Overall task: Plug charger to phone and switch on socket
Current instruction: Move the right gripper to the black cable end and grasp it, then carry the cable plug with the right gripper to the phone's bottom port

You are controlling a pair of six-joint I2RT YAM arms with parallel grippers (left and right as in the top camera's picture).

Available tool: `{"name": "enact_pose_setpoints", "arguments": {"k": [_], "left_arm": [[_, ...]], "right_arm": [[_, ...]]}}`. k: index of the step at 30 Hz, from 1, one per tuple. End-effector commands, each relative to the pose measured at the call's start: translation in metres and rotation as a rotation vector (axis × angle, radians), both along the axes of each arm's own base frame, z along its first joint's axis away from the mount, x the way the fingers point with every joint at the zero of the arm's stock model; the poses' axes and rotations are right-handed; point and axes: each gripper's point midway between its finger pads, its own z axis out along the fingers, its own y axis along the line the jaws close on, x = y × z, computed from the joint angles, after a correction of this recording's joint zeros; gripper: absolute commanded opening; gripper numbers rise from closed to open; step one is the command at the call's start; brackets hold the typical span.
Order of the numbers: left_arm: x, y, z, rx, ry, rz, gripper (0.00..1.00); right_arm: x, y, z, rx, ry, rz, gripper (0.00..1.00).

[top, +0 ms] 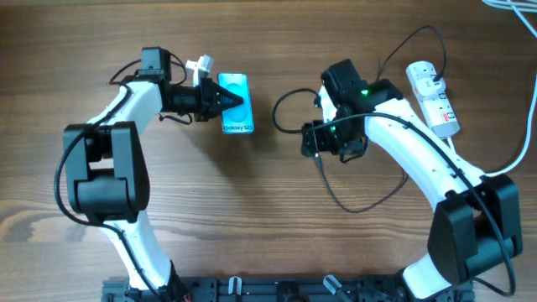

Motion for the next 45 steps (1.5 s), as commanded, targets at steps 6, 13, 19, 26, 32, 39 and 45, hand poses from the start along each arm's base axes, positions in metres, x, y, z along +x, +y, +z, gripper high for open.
{"name": "enact_pose_setpoints", "arguments": {"k": [6,13,19,26,32,39,45], "left_arm": [[-0.003,-0.022,-0.006,0.039,0.045,-0.011,0.04],[-0.003,-0.021,-0.007,0.045,0.043,-0.008,0.04],[-0.003,-0.021,-0.007,0.045,0.043,-0.008,0.04],[-0.003,-0.021,-0.007,0.045,0.044,-0.008,0.04],[-0.003,-0.021,-0.007,0.045,0.044,-0.008,0.04],[-0.003,-0.021,-0.007,0.045,0.044,-0.008,0.04],[-0.003,-0.021,-0.007,0.044,0.044,-0.008,0.04]], "right_arm": [[-0.062,-0.024,-0.09,-0.113,0.096,0.039,0.6],[-0.029,-0.046,-0.111,-0.301,-0.15,-0.039,0.19],[-0.019,-0.04,-0.11,-0.275,-0.195,-0.019,0.35],[-0.019,-0.032,-0.115,-0.227,-0.211,0.006,0.31],[-0.025,-0.031,-0.116,-0.216,-0.186,0.012,0.06],[-0.037,-0.029,-0.118,-0.192,-0.129,0.024,0.34],[-0.034,-0.027,-0.117,-0.187,-0.148,0.052,0.04]]}}
